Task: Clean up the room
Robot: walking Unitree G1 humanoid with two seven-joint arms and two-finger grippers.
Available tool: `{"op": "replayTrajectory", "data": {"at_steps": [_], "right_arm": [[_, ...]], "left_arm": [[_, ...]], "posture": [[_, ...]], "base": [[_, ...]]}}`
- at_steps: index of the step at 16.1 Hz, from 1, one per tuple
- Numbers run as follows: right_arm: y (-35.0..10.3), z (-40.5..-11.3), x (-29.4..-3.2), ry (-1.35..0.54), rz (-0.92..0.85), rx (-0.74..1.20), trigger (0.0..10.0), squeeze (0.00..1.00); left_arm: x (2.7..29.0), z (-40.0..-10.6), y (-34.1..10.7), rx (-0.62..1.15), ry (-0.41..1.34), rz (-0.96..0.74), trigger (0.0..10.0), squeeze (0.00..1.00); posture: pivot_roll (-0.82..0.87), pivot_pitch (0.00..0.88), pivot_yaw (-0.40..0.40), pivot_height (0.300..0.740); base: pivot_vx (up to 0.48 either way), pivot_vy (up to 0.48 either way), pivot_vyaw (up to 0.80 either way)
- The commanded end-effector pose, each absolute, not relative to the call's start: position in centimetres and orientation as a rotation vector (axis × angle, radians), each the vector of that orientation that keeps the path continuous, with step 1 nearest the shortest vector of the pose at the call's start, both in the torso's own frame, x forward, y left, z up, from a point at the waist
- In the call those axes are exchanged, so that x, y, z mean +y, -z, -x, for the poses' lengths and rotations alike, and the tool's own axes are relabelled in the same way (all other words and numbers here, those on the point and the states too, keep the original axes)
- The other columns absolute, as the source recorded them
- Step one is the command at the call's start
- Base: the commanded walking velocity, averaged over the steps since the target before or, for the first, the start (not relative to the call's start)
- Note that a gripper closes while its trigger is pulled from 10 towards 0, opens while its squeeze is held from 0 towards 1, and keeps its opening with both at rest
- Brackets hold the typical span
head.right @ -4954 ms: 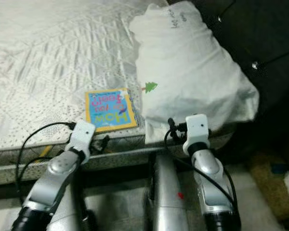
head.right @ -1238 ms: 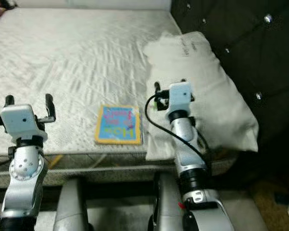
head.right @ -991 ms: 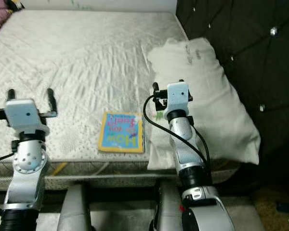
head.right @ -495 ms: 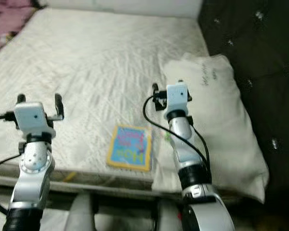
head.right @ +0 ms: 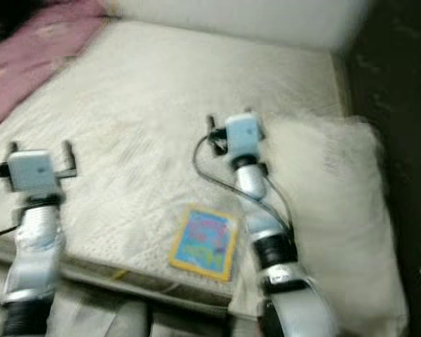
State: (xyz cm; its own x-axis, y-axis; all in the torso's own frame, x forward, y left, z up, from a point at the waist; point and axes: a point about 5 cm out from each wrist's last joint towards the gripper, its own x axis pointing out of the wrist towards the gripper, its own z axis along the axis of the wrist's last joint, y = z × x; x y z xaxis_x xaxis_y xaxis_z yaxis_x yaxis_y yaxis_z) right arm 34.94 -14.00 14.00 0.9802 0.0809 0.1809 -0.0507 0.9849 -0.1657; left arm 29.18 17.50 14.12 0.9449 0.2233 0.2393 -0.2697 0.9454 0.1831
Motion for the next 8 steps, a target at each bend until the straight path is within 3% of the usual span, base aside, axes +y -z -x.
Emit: {"op": "replayTrajectory", "data": {"at_steps": [1,8], "right_arm": [[-14.1,-35.1,-13.42,-0.067,0.136,-0.186,10.0,0.0],[-14.02,-35.17,-13.47,-0.07,0.143,-0.187,10.0,0.0]], "left_arm": [[18.33,-28.7,-14.08,-0.228,-0.261,-0.243,10.0,0.0],[17.98,-28.89,-14.07,-0.228,-0.225,-0.227,10.0,0.0]], "posture": [[0.11,0.0,-0.041,0.74],[0.11,0.0,-0.041,0.74]], "base": [[0.0,0.0,0.0],[0.0,0.0,0.0]]}}
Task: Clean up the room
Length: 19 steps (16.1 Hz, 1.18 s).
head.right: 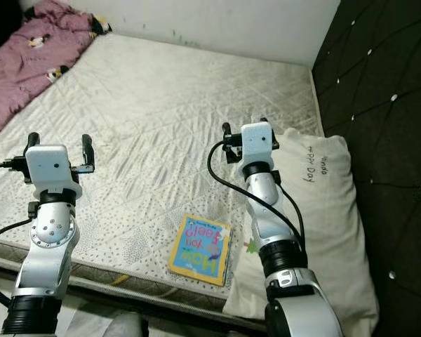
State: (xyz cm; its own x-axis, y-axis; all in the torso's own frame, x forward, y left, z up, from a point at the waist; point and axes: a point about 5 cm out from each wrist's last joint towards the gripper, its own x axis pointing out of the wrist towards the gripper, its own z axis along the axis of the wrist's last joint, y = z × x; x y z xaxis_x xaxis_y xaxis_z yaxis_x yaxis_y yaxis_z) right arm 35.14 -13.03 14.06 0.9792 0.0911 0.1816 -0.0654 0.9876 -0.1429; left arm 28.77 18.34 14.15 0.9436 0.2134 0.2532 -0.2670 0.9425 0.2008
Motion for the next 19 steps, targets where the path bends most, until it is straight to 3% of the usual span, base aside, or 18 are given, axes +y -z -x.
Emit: {"op": "replayTrajectory", "data": {"at_steps": [1,4,9,19], "right_arm": [[-14.0,-35.2,-13.5,-0.07,0.142,-0.187,10.0,0.0],[-14.0,-35.3,-13.4,-0.073,0.134,-0.186,10.0,0.0],[-13.9,-35.3,-13.1,-0.092,0.122,-0.179,10.0,0.0],[-11.8,-34.0,-13.2,-0.098,0.129,-0.114,10.0,0.0]], "left_arm": [[18.0,-28.9,-14.0,-0.226,-0.225,-0.22,10.0,0.0],[18.0,-29.0,-14.0,-0.22,-0.223,-0.198,10.0,0.0],[17.9,-29.1,-14.1,-0.219,-0.207,-0.127,10.0,0.0],[17.0,-27.5,-11.7,-0.083,-0.088,0.008,10.0,0.0]], "posture": [[0.11,0.0,-0.041,0.74],[0.11,0.0,-0.042,0.74],[0.11,0.0,-0.044,0.74],[0.11,0.0,-0.032,0.74]], "base": [[0.0,0.0,0.0],[0.0,0.0,0.0],[0.0,0.0,-0.72],[0.0,0.0,0.0]]}}
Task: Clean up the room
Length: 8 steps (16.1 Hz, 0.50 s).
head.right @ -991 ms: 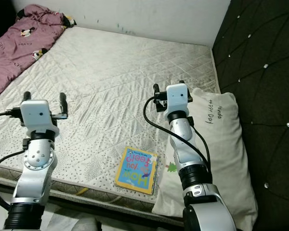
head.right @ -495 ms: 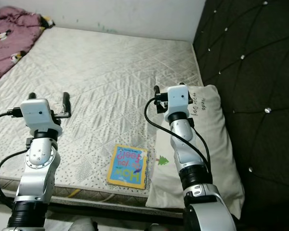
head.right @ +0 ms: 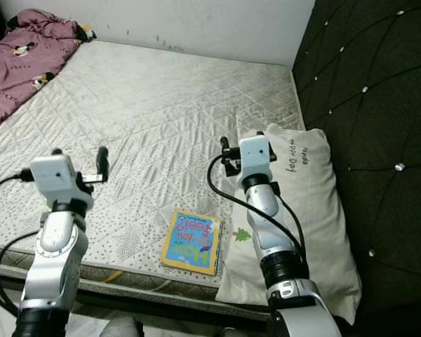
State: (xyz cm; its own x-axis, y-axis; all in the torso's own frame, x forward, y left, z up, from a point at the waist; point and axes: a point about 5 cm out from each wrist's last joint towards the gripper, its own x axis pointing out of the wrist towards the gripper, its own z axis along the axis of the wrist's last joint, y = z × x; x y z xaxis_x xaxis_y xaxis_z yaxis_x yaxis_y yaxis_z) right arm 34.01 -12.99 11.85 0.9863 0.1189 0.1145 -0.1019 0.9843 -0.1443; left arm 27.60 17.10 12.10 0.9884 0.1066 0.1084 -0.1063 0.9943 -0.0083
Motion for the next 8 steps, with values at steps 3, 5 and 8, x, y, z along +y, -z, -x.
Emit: {"op": "replayTrajectory", "data": {"at_steps": [3,5,8], "right_arm": [[-11.2,-33.7,-12.9,-0.109,0.124,-0.1,10.0,0.0],[-11.1,-33.5,-12.8,-0.108,0.116,-0.086,10.0,0.0],[-11.0,-33.2,-12.9,-0.114,0.113,-0.086,10.0,0.0]], "left_arm": [[17.6,-26.8,-10.4,-0.016,-0.1,0.02,10.0,0.0],[17.6,-26.4,-10.2,-0.012,-0.109,0.021,10.0,0.0],[17.3,-26.1,-10.3,-0.028,-0.134,0.025,10.0,0.0]], "posture": [[0.12,0.0,-0.034,0.74],[0.11,0.0,-0.042,0.74],[0.1,0.0,-0.048,0.74]], "base": [[0.0,0.0,0.0],[0.0,0.324,-0.26],[0.0,0.457,-0.8]]}}
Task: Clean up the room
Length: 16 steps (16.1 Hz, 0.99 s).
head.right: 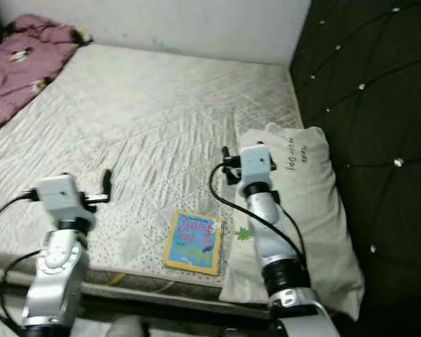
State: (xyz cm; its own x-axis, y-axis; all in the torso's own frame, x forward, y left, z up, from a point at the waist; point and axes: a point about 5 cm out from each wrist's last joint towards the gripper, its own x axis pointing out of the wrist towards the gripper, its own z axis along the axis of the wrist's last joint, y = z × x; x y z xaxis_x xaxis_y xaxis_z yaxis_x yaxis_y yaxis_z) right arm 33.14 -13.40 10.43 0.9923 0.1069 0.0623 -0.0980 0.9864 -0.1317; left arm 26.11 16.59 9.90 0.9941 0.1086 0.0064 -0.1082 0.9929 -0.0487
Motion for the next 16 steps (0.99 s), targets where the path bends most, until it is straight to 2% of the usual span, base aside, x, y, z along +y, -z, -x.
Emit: {"op": "replayTrajectory", "data": {"at_steps": [1,16], "right_arm": [[-11.01,-33.2,-12.95,-0.116,0.113,-0.087,10.0,0.0],[-10.73,-33.29,-12.03,-0.194,0.107,-0.035,10.0,0.0]], "left_arm": [[17.27,-25.99,-10.36,-0.03,-0.133,0.025,10.0,0.0],[17.57,-26.6,-11.11,-0.06,-0.206,0.102,10.0,0.0]], "posture": [[0.1,0.0,-0.048,0.74],[0.09,0.0,-0.05,0.74]], "base": [[0.0,0.472,-0.8],[0.0,0.48,-0.03]]}}
